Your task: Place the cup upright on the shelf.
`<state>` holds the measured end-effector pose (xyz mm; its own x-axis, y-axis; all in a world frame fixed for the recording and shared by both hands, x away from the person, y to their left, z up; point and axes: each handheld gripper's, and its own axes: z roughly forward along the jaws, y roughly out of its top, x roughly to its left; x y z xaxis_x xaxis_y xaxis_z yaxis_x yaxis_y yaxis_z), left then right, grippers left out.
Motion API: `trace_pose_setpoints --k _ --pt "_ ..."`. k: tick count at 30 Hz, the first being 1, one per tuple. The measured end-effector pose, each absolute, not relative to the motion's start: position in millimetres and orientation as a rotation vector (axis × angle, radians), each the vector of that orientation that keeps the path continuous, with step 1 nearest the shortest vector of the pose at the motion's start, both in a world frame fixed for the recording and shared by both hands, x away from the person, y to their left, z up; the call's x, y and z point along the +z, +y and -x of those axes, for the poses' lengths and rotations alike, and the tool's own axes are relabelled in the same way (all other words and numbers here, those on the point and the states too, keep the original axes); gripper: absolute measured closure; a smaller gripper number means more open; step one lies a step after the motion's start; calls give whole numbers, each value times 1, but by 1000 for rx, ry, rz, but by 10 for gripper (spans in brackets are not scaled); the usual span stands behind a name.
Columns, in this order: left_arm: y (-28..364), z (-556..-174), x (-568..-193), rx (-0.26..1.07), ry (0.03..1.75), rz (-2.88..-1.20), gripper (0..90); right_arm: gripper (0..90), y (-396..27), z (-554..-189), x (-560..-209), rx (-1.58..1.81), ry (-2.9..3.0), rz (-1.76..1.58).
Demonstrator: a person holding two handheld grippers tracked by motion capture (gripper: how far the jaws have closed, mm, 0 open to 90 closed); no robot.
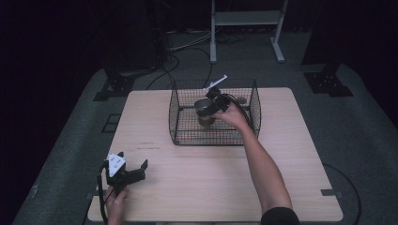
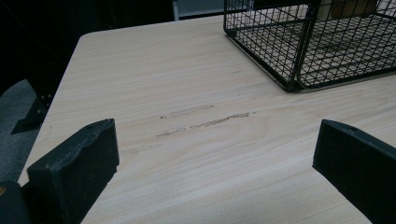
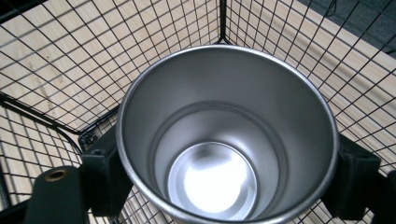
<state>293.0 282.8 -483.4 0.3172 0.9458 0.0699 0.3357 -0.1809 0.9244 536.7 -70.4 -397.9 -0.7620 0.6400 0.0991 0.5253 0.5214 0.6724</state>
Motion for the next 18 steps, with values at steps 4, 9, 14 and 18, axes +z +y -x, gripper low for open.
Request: trace_pose_setpoints --k 4,9,14,18 --pt "283 -293 -483 868 1165 -1696 0 180 -69 -536 -399 1090 2594 -1007" --pt "284 -293 -483 857 1174 -1679 0 180 -71 -538 -399 1085 2586 -1008" --pt "283 -293 -483 859 1172 -1683 0 179 -73 -540 -402 1042 2603 -1006" --pt "283 -294 -484 860 1168 -1692 0 179 -74 -542 -404 1035 2602 -1009"
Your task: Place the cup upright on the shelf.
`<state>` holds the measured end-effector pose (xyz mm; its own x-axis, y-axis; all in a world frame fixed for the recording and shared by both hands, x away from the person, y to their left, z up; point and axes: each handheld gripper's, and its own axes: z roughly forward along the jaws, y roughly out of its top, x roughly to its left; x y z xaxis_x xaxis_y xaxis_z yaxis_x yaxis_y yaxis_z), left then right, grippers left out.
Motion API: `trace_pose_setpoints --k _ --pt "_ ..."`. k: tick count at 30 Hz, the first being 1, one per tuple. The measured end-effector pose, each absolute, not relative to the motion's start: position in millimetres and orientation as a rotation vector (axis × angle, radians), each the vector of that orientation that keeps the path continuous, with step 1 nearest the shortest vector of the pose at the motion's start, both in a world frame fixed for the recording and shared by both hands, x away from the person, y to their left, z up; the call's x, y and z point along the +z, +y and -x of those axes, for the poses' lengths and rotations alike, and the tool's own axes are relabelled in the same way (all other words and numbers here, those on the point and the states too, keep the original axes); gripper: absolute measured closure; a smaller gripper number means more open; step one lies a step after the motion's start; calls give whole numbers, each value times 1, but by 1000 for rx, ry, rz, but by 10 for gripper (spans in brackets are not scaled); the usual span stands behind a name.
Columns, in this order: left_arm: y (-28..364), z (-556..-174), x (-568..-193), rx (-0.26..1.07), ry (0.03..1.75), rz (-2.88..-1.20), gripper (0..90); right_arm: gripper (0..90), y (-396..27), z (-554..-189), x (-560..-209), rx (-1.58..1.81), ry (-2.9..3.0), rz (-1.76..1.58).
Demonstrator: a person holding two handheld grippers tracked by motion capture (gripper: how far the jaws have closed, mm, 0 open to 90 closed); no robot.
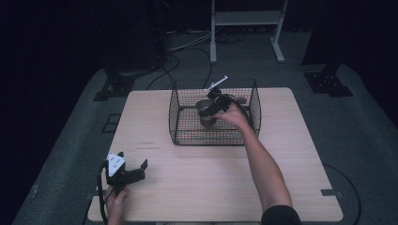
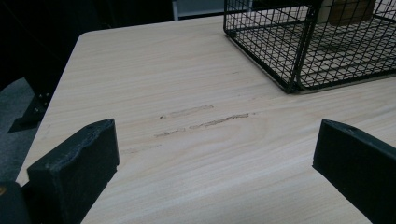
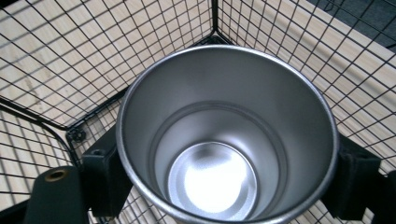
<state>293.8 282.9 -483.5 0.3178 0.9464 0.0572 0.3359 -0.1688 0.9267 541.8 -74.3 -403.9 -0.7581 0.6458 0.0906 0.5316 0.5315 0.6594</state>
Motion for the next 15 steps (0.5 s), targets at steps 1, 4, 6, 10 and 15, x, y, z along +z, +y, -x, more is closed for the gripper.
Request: trace_pose_setpoints --k 1,4,6,10,15 --pt "283 -294 -484 859 1167 -1693 0 179 -74 -542 -404 1030 2601 -1009" --pt "281 -294 -484 862 1165 -1698 0 179 -75 -543 -405 1031 2611 -1010" --pt "281 -295 -484 866 1162 -1701 0 179 -74 -543 -407 1019 2614 -1009" --pt "281 -294 -484 864 1162 -1700 0 179 -70 -544 -411 1000 2626 -1009" --pt "282 -295 -484 866 1163 -1698 0 178 -67 -545 -413 979 2639 -998"
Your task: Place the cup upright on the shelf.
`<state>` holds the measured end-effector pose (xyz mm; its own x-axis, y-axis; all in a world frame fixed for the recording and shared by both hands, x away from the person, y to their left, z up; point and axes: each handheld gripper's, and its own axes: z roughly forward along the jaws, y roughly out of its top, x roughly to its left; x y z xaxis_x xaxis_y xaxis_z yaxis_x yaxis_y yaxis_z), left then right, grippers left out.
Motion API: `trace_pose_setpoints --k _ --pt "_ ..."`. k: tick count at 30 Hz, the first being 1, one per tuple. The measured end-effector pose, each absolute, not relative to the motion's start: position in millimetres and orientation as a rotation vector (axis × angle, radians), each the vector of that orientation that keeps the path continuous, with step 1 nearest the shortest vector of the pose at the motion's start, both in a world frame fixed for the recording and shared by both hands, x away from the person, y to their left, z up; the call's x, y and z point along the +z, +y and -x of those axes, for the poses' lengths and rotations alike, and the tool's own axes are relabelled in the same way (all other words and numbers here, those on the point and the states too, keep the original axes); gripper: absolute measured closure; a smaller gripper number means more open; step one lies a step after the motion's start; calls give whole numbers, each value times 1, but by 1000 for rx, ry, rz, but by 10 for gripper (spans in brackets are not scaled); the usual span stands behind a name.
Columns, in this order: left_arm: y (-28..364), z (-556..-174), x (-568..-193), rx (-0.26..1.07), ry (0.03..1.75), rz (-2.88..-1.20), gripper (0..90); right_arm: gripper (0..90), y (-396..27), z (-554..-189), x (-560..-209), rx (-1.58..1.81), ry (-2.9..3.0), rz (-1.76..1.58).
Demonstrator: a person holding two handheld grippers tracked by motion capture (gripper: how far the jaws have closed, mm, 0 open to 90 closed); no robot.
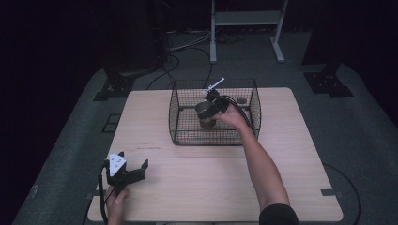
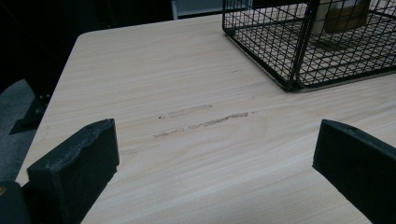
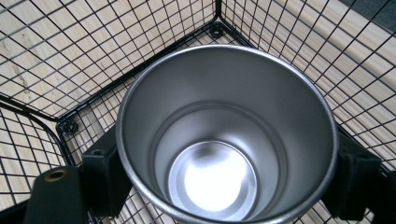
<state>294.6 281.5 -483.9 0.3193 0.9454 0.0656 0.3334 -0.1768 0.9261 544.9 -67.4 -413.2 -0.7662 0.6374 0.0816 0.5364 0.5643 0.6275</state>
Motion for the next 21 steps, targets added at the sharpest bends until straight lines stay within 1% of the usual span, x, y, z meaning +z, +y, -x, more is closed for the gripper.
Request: trace_pose_setpoints --k 21 --pt "281 -294 -484 868 1158 -1706 0 175 -72 -543 -421 910 2663 -985"
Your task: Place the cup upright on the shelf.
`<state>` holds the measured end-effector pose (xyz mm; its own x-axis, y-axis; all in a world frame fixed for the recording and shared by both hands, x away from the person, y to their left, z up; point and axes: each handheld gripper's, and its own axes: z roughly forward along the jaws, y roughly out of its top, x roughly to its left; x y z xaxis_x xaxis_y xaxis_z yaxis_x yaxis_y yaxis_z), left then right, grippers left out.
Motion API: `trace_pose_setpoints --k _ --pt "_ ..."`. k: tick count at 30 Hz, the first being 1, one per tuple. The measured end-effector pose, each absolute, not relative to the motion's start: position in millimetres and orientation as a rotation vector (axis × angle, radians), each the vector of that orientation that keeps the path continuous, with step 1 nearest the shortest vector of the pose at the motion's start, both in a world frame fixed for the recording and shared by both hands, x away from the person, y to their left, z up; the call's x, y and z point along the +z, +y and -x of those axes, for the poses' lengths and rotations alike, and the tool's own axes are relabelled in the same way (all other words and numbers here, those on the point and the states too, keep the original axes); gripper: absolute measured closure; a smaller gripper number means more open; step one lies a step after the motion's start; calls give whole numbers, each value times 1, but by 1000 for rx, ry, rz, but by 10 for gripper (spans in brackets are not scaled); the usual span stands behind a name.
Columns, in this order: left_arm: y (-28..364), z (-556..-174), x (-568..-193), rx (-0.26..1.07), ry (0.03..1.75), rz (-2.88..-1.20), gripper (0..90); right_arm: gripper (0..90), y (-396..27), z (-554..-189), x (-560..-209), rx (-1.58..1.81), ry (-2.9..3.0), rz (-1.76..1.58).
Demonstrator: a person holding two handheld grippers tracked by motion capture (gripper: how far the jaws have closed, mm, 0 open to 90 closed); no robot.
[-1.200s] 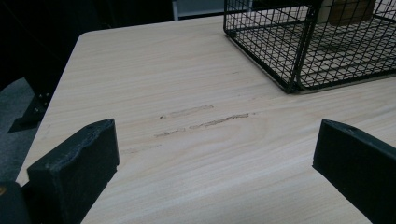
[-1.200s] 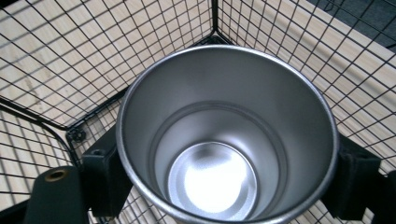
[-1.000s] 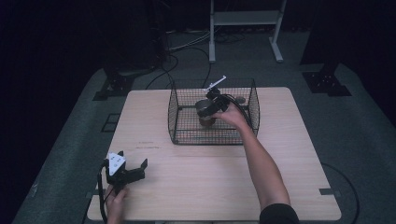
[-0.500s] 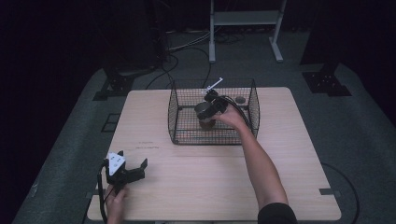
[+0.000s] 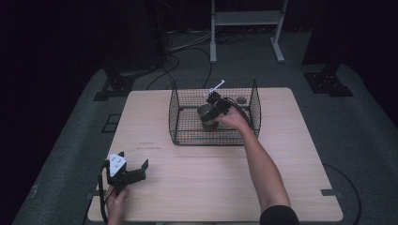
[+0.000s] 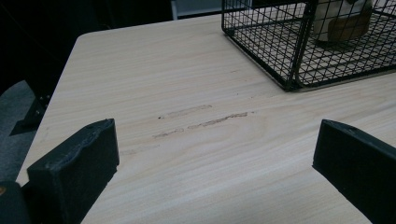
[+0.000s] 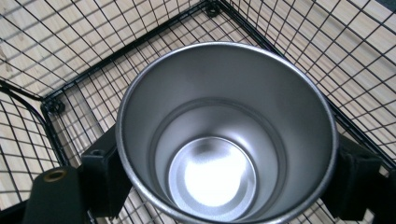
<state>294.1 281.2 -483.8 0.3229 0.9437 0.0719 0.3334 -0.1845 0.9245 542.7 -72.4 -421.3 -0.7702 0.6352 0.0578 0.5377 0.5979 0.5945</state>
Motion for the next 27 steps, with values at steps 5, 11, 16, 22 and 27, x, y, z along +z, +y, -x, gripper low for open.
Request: trace_pose_setpoints --k 5,11,16,22,27 --pt "281 -294 -484 867 1158 -1708 0 170 -78 -543 -421 889 2665 -991" --pt "281 -294 -484 870 1156 -1707 0 144 -77 -539 -416 862 2675 -984" --pt "281 -294 -484 872 1156 -1706 0 129 -79 -539 -415 869 2678 -991" --pt "280 -293 -484 872 1153 -1705 0 117 -81 -538 -413 874 2672 -1001" --pt "280 -293 -484 872 1152 -1707 0 105 -83 -536 -407 941 2638 -1014"
